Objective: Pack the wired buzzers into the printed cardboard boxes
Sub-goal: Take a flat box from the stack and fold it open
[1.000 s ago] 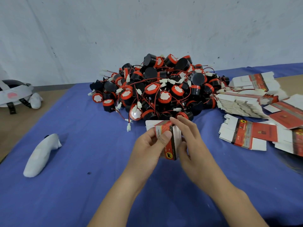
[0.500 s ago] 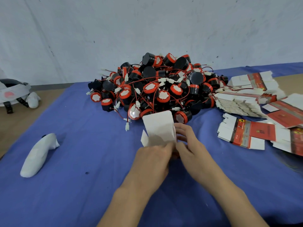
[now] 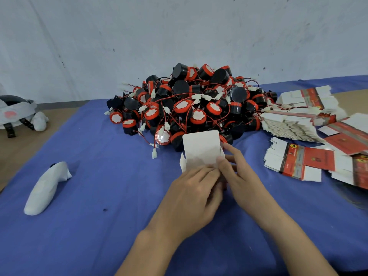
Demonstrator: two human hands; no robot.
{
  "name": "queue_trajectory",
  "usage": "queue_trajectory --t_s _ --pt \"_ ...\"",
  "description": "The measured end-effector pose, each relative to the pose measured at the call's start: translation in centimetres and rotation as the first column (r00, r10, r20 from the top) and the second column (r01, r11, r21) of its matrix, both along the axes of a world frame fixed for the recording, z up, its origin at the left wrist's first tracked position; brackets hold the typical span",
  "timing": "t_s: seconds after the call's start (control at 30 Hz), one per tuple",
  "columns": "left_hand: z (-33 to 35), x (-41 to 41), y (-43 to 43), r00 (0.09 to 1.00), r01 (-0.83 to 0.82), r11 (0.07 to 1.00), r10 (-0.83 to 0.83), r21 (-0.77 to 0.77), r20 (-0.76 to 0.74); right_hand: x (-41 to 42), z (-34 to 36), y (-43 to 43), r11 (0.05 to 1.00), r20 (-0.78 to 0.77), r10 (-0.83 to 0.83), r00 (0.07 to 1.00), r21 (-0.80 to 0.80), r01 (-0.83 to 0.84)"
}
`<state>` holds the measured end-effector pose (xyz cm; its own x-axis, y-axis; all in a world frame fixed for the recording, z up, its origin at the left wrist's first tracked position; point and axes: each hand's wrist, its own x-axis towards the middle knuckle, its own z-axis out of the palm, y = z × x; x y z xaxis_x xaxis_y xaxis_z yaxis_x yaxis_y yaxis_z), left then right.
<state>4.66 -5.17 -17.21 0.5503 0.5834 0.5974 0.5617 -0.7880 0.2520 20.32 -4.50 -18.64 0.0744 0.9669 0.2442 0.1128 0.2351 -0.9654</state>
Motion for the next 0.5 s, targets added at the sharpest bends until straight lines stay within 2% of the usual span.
queue_trajectory --t_s 0.1,0.17,0.23,0.3,0.37,0.43,0.5 --pt "0.1 0.0 0.0 0.992 0.002 0.993 -0.017 0.115 0.122 0.6 0.3 -0.1 1.000 -0.006 -0.008 1.000 0.010 0.008" --pt "0.1 0.1 -0.1 0.968 -0.012 0.982 -0.035 0.189 0.247 1.1 0.3 -0.2 0.999 0.059 -0.046 0.997 0.000 0.046" --pt "0.0 0.0 0.1 0.937 -0.100 0.974 0.024 0.205 0.347 1.9 0.3 -0.4 0.992 0.162 -0.120 0.979 -0.007 0.123" --pt "0.1 -0.2 0.6 0.901 -0.255 0.964 0.207 0.079 0.381 2.6 0.3 -0.6 0.986 0.244 -0.162 0.956 -0.010 0.169" --pt "-0.3 -0.4 1.5 0.853 -0.364 0.920 0.392 -0.147 0.343 3.2 0.0 -0.8 0.980 0.292 -0.175 0.940 -0.037 0.194" --pt "-1.1 -0.6 2.7 0.823 -0.398 0.861 0.488 -0.318 0.291 3.6 -0.4 -0.8 0.974 0.309 -0.174 0.935 -0.084 0.209" --pt "-1.5 -0.8 3.5 0.810 -0.414 0.814 0.534 -0.408 0.244 3.9 -0.7 -0.8 0.975 0.314 -0.152 0.937 -0.107 0.194"
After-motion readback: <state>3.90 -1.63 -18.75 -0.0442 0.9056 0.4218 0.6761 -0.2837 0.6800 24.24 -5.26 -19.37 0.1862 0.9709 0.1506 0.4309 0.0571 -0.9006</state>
